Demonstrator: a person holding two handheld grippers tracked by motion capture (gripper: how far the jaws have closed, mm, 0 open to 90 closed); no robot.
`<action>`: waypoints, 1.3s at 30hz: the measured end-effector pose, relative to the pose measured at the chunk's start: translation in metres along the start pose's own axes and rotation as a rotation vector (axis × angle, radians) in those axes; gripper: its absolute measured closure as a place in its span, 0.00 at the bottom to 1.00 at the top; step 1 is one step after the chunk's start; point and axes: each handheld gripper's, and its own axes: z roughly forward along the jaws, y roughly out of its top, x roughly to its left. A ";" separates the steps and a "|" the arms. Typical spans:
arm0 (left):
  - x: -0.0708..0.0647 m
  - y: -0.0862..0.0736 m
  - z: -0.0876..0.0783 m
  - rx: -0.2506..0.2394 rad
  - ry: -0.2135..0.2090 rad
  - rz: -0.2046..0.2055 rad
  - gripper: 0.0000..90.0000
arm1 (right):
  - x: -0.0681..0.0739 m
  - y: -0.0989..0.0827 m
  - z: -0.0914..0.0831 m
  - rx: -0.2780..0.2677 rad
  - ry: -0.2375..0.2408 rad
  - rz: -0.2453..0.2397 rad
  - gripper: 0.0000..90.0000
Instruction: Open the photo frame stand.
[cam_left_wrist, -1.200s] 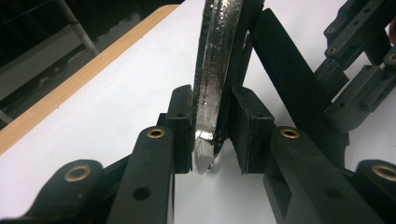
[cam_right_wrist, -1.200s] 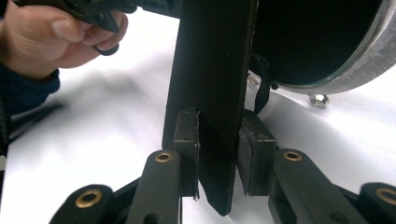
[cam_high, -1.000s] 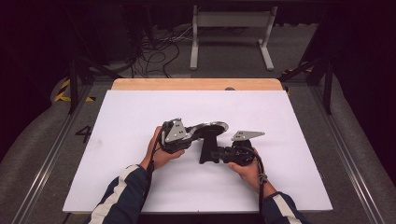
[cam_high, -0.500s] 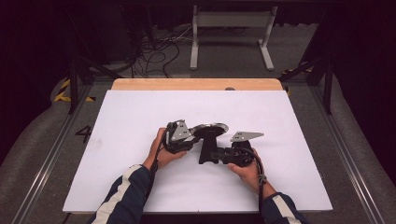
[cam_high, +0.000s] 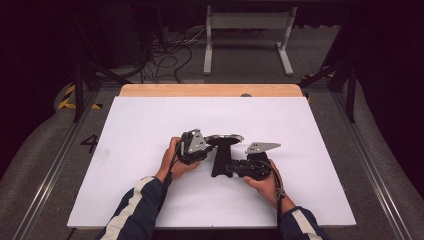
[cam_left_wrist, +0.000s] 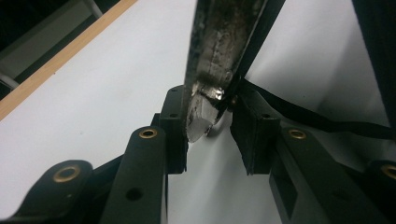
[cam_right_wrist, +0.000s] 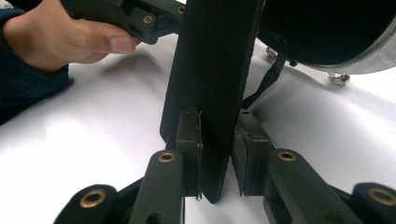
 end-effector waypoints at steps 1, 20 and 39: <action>0.001 -0.001 -0.002 -0.012 -0.006 -0.012 0.74 | 0.001 0.000 0.000 0.000 -0.008 -0.005 0.83; 0.007 -0.012 -0.056 -0.060 -0.051 -0.024 0.81 | 0.027 0.008 -0.027 -0.067 -0.194 -0.143 0.97; 0.008 -0.006 -0.031 -0.074 -0.035 -0.068 0.67 | 0.066 0.017 0.004 -0.096 -0.218 -0.259 1.00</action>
